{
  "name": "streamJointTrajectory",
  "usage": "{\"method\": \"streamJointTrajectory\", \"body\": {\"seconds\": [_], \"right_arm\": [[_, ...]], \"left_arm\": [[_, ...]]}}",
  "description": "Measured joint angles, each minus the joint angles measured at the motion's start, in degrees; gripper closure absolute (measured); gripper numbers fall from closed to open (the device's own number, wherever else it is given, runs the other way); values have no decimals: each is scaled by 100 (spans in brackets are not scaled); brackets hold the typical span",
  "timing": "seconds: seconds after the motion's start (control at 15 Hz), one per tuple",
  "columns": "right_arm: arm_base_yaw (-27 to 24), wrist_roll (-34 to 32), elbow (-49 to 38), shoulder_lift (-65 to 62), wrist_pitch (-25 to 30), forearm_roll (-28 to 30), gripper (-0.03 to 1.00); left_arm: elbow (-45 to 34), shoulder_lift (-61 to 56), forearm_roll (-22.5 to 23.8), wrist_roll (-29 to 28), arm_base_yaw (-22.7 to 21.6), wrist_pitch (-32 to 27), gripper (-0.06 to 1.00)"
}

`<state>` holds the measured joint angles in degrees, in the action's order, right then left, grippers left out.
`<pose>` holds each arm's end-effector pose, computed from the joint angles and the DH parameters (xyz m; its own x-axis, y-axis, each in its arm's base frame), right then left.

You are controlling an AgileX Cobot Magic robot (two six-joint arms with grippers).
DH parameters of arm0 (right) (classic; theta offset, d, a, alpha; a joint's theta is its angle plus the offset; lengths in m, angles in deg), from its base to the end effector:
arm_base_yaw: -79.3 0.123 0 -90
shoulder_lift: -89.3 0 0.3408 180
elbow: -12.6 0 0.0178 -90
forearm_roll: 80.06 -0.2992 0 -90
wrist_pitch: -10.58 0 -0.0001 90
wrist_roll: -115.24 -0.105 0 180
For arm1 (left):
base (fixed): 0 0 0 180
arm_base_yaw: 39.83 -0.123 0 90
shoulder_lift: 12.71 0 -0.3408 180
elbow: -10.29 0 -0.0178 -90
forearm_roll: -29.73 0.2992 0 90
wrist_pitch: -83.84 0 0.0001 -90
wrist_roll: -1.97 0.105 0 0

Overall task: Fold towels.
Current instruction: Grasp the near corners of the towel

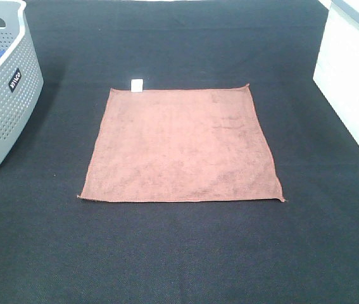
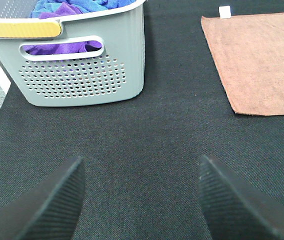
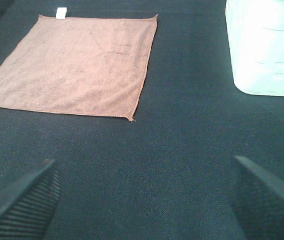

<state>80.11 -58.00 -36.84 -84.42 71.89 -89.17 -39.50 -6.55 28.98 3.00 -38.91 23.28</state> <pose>-0.0089 0.0145 0.2967 -0.4436 -0.0470 -0.8950 -0.1564 0.9874 0.0257 -0.0070 -0.0011 0.2949 -0.4459 0.0187 -0.8949 0.0314 0.9995 0.0052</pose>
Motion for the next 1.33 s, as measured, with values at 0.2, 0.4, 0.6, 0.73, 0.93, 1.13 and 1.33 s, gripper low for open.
{"method": "streamJointTrajectory", "body": {"seconds": [0.2,0.4,0.6,0.73,0.93,1.13,1.33], "right_arm": [[0,0,0,0,0,0,12],[0,0,0,0,0,0,12],[0,0,0,0,0,0,12],[0,0,0,0,0,0,12],[0,0,0,0,0,0,12],[0,0,0,0,0,0,12],[0,0,0,0,0,0,12]], "left_arm": [[0,0,0,0,0,0,32],[0,0,0,0,0,0,32],[0,0,0,0,0,0,32],[0,0,0,0,0,0,32],[0,0,0,0,0,0,32],[0,0,0,0,0,0,32],[0,0,0,0,0,0,32]]}}
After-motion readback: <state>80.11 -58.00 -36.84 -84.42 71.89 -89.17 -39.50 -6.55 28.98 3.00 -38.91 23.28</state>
